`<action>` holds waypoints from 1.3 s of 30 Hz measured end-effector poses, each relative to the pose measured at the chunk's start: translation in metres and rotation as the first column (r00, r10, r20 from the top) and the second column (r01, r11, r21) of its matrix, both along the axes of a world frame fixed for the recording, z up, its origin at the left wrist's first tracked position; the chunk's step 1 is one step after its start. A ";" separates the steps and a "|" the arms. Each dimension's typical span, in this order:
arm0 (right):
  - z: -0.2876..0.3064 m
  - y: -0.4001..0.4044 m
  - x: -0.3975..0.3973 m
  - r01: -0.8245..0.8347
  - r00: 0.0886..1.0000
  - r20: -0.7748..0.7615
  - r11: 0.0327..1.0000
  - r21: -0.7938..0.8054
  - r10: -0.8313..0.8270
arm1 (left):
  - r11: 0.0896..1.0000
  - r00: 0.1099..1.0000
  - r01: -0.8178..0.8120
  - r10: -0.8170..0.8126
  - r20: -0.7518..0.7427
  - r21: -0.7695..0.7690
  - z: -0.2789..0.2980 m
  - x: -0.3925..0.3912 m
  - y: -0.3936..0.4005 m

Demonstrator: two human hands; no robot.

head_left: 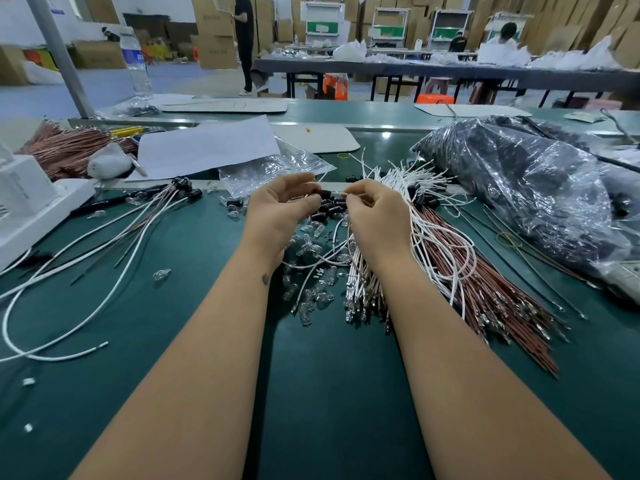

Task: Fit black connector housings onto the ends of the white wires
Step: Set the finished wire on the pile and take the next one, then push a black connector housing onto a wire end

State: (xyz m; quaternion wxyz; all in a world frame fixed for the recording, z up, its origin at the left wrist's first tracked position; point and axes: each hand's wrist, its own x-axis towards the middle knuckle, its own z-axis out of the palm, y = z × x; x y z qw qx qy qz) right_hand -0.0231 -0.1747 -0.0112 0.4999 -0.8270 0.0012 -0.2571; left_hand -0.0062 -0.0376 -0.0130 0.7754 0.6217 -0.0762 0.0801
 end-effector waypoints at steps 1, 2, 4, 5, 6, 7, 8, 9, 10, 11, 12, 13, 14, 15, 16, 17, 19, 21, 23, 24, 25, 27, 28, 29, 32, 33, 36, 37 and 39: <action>0.000 0.000 0.001 -0.001 1.000 0.008 1.000 0.018 0.001 | 1.000 1.000 0.007 -0.007 -0.008 -0.018 0.000 0.000 0.000; -0.001 -0.001 0.001 0.003 1.000 0.020 0.999 0.034 -0.003 | 0.999 1.000 0.013 -0.013 -0.015 -0.035 0.001 0.000 0.000; -0.002 -0.001 0.003 0.000 0.999 0.039 0.999 0.048 -0.002 | 0.998 0.999 0.023 -0.024 -0.026 -0.055 0.001 0.001 0.000; -0.002 -0.001 0.003 -0.016 0.999 0.045 0.999 0.047 0.013 | 0.998 0.999 0.029 -0.030 -0.030 -0.060 0.001 0.001 0.000; -0.003 -0.001 0.003 -0.034 0.998 0.048 0.999 0.042 0.032 | 0.997 0.999 0.033 -0.035 -0.031 -0.063 0.001 0.001 0.000; -0.003 -0.001 0.003 -0.049 0.998 0.049 0.998 0.033 0.047 | 0.997 0.999 0.035 -0.037 -0.028 -0.062 0.000 0.001 0.000; -0.004 -0.001 0.003 -0.058 0.997 0.049 0.998 0.021 0.057 | 0.998 0.999 0.033 -0.035 -0.021 -0.055 0.000 0.001 0.000; -0.005 -0.001 0.004 -0.063 0.997 0.047 0.998 0.010 0.063 | 0.999 0.999 0.029 -0.030 -0.011 -0.041 -0.001 0.001 0.000; -0.006 -0.002 0.005 -0.067 0.997 0.046 0.998 0.004 0.067 | 0.999 1.000 0.023 -0.023 -0.003 -0.025 -0.002 0.002 0.000; -0.007 -0.002 0.005 -0.072 0.996 0.046 0.997 0.000 0.072 | 1.000 1.000 0.019 -0.019 0.001 -0.015 -0.002 0.002 0.000; -0.007 -0.003 0.006 -0.079 0.996 0.048 0.997 -0.005 0.080 | 1.000 1.000 0.017 -0.017 0.000 -0.011 -0.002 0.002 0.001; -0.007 -0.003 0.007 -0.087 0.995 0.049 0.996 -0.013 0.088 | 1.000 1.000 0.019 -0.019 -0.003 -0.012 -0.002 0.002 0.001; -0.008 -0.003 0.008 -0.092 0.995 0.047 0.995 -0.025 0.093 | 1.000 1.000 0.021 -0.021 -0.006 -0.012 -0.002 0.003 0.001; -0.008 -0.003 0.008 -0.092 0.995 0.043 0.995 -0.039 0.094 | 1.000 1.000 0.023 -0.023 -0.004 -0.006 -0.002 0.003 0.002; -0.009 -0.003 0.009 -0.088 0.995 0.040 0.995 -0.052 0.091 | 1.000 1.000 0.025 -0.025 0.004 0.005 -0.002 0.002 0.002; -0.009 -0.003 0.009 -0.086 0.995 0.037 0.994 -0.062 0.089 | 0.999 0.999 0.030 -0.030 0.014 0.014 -0.001 0.002 0.002; -0.010 -0.004 0.010 -0.089 0.995 0.038 0.993 -0.083 0.092 | 0.999 0.998 0.046 -0.047 0.030 0.021 -0.001 0.001 0.001; -0.010 -0.004 0.010 -0.087 0.995 0.036 0.989 -0.116 0.092 | 0.997 0.998 0.051 -0.053 0.045 0.058 0.000 0.000 0.000; -0.010 -0.003 0.011 -0.078 0.996 0.038 0.988 -0.134 0.084 | 0.996 0.998 0.043 -0.047 0.047 0.080 0.000 0.000 0.000; -0.009 -0.002 0.010 -0.076 0.996 0.039 0.988 -0.136 0.082 | 0.996 0.998 0.038 -0.042 0.043 0.083 0.000 0.000 0.000; -0.009 -0.001 0.010 -0.081 0.996 0.035 0.988 -0.133 0.086 | 0.995 0.998 0.033 -0.037 0.042 0.090 0.000 0.000 0.000; -0.008 0.001 0.008 -0.109 0.994 0.016 0.987 -0.117 0.111 | 0.993 0.998 0.025 -0.031 0.049 0.113 -0.001 0.000 0.000; -0.008 0.002 0.007 -0.124 0.992 0.009 0.985 -0.120 0.126 | 0.992 0.998 0.028 -0.035 0.056 0.121 -0.002 0.000 0.000; -0.007 0.002 0.006 -0.135 0.991 0.005 0.981 -0.137 0.137 | 0.992 0.997 0.036 -0.045 0.065 0.123 -0.002 0.001 0.000; -0.004 0.003 0.002 -0.142 0.989 0.004 0.970 -0.195 0.146 | 0.994 0.996 0.048 -0.055 0.072 0.096 -0.002 0.002 0.001; -0.004 0.004 0.001 -0.145 0.989 -0.001 0.967 -0.210 0.148 | 0.995 0.996 0.039 -0.047 0.079 0.094 -0.002 0.002 0.001; -0.002 0.006 -0.002 -0.111 0.993 -0.006 0.938 -0.329 0.115 | 0.984 0.989 -0.080 0.058 0.138 0.159 -0.003 0.000 0.000; -0.001 0.007 -0.001 -0.076 0.997 0.000 0.921 -0.381 0.082 | 0.970 0.979 -0.161 0.134 0.156 0.180 -0.002 0.000 0.000; 0.003 0.005 0.001 0.010 1.000 0.016 0.889 -0.457 -0.003 | 0.898 0.916 -0.395 0.368 0.163 0.195 0.001 0.003 0.004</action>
